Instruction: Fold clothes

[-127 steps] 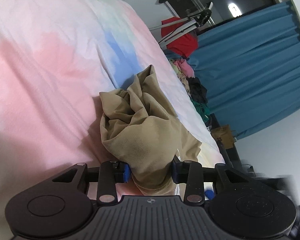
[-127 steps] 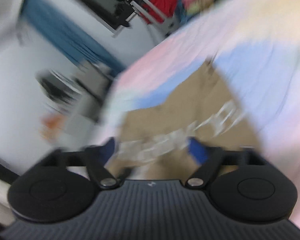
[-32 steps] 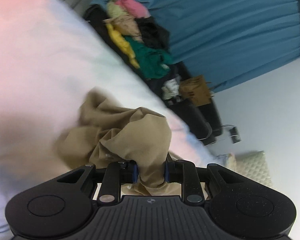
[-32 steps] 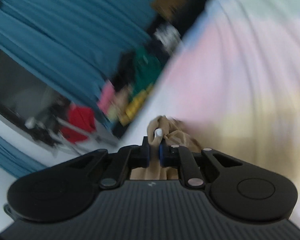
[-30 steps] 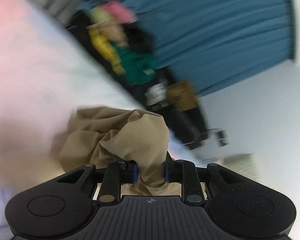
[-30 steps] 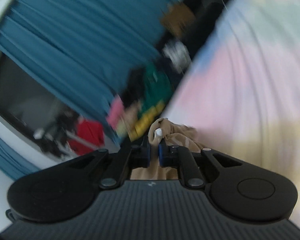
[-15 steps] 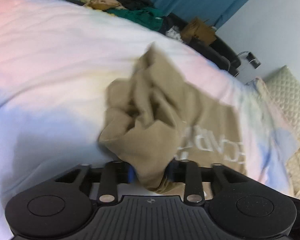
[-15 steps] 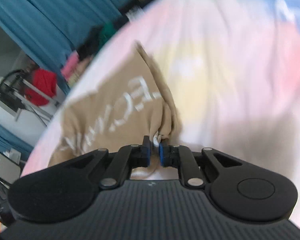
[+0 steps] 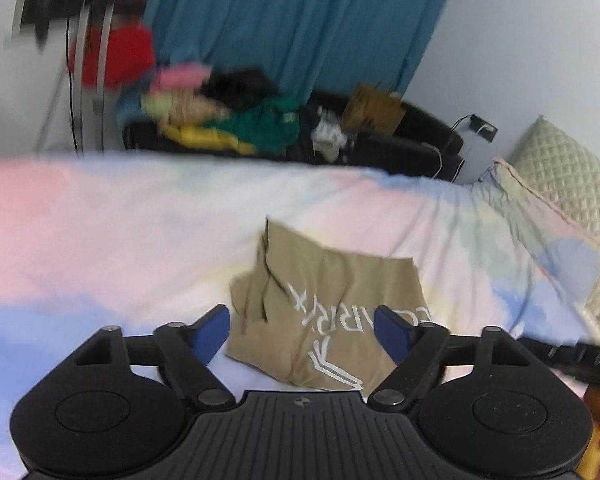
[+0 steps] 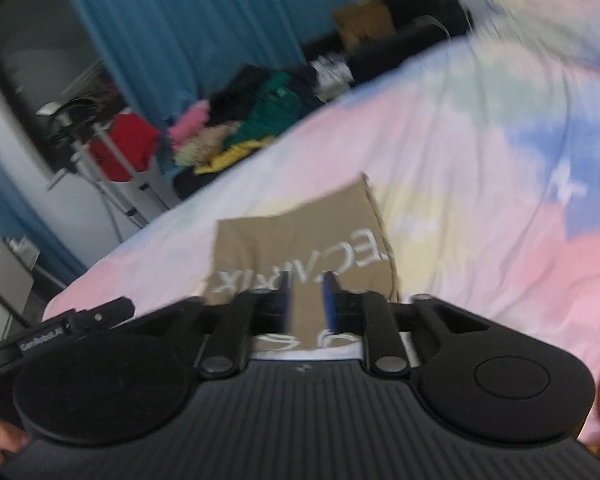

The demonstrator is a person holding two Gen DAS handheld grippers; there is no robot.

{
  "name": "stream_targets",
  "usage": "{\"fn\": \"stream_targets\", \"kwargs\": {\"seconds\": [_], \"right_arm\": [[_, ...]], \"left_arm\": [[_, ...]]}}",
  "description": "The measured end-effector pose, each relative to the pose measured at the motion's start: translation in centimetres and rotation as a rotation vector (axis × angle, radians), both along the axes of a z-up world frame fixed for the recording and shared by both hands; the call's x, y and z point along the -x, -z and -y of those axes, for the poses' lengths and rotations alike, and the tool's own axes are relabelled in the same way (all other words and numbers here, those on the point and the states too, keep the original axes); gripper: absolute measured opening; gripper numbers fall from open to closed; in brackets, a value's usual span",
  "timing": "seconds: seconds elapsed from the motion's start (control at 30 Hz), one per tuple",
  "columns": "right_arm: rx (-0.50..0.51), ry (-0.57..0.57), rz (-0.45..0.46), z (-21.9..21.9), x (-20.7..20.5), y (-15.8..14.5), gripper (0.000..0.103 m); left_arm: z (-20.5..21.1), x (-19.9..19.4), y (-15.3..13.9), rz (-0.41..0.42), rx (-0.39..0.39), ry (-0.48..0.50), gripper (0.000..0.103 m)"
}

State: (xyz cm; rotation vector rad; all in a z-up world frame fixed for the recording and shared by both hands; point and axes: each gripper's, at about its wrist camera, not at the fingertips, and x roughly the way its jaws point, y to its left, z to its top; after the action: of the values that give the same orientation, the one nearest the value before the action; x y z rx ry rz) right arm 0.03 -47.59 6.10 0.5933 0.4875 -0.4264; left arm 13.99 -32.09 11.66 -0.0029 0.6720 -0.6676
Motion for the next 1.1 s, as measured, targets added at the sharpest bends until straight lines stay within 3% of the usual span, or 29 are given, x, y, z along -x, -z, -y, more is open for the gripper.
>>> {"fn": "stream_targets", "kwargs": {"seconds": [0.07,0.1,0.3,0.57,0.83,1.1], "right_arm": [[0.053,-0.028,0.037,-1.8,1.4,-2.1,0.097],[0.079,-0.042,0.056,-2.7,2.1,-3.1,0.096],[0.208,-0.106,0.116,-8.2,7.1,-6.0,0.096],[0.343,-0.103,0.197,-13.7,11.4,-5.6,0.096],[0.398,-0.075,0.230,-17.1,12.1,-3.4,0.096],[0.437,-0.048,0.178,-18.2,10.9,-0.2,0.096]], "left_arm": [[-1.2,3.2,-1.7,0.080,-0.011,0.004,0.098],[-1.8,4.7,-2.6,0.120,-0.017,0.006,0.103],[-5.3,12.6,-5.3,0.268,-0.014,0.025,0.103],[-11.6,18.8,-5.5,0.373,0.044,-0.018,0.103],[-15.5,21.3,-4.9,0.399,0.109,-0.030,0.103],[-16.4,21.5,-2.7,0.385,0.094,-0.022,0.103]]}}
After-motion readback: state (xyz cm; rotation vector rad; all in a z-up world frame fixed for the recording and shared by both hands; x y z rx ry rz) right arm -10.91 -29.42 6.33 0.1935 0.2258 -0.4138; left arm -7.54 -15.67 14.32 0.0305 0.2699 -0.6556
